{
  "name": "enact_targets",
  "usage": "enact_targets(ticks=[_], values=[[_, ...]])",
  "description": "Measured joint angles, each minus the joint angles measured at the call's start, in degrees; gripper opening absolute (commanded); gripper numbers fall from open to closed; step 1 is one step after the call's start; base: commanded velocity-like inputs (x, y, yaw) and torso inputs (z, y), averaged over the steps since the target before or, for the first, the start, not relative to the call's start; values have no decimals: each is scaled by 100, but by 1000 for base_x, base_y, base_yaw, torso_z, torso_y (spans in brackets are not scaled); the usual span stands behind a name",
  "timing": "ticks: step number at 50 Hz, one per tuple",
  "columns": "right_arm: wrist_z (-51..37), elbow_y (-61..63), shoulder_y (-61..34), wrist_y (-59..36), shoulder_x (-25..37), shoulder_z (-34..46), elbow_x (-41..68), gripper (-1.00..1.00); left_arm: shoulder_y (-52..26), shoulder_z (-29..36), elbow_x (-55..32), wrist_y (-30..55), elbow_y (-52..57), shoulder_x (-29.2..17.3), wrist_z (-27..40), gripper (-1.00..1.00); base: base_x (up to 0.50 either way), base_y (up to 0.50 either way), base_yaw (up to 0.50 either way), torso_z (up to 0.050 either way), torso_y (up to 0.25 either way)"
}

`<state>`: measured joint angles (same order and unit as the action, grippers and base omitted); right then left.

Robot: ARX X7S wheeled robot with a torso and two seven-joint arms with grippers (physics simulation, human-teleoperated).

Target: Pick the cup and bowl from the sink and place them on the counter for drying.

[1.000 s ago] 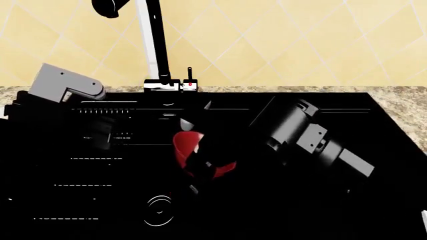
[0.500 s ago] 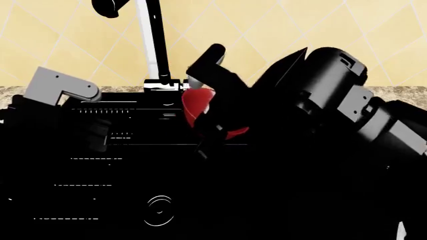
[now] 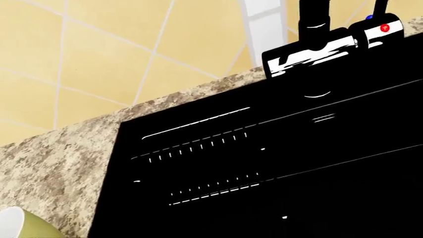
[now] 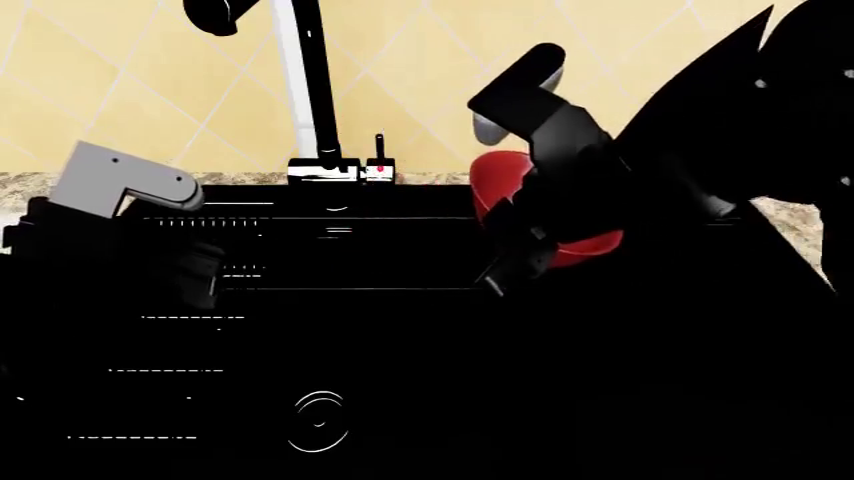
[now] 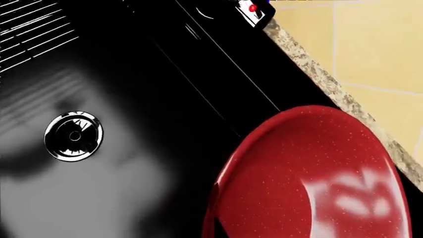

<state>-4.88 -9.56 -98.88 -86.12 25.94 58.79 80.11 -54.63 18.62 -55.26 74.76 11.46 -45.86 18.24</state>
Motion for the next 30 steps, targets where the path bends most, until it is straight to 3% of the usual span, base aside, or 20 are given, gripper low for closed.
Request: enact_targets(ticks=[12,30], values=[[-1146,9,-463,-208,897,657,1248,-100,56,-25,-76,-13,54,14,56,100,0,0,0,0,0],[-1730,-83,-1208,-279,1808,1916,1860,-100,106,-50,-148,-68,74,-34,64,100,0,0,0,0,0]])
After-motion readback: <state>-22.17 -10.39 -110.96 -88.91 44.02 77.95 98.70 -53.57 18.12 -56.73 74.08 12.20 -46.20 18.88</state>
